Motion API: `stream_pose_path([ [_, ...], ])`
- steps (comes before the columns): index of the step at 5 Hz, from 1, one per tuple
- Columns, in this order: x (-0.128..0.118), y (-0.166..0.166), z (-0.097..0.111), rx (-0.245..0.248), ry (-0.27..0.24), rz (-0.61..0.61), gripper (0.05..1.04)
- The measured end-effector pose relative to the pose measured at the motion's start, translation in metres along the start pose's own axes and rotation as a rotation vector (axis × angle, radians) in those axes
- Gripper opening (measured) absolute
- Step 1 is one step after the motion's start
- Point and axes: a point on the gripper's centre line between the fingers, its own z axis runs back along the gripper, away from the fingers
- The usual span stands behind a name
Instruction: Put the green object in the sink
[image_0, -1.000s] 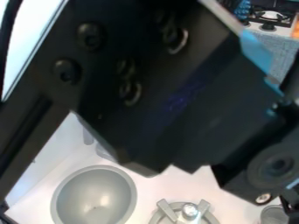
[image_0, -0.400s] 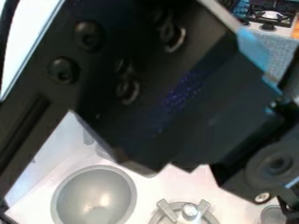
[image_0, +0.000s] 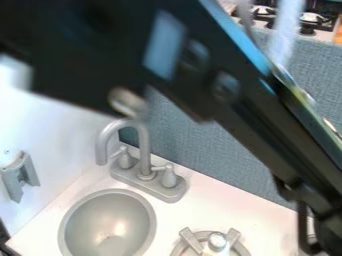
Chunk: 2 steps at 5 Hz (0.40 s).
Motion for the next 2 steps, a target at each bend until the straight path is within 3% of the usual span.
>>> stream_pose_path([
  [2,-0.050,0.060,0.010,-0.044,0.024,0.248,0.098],
])
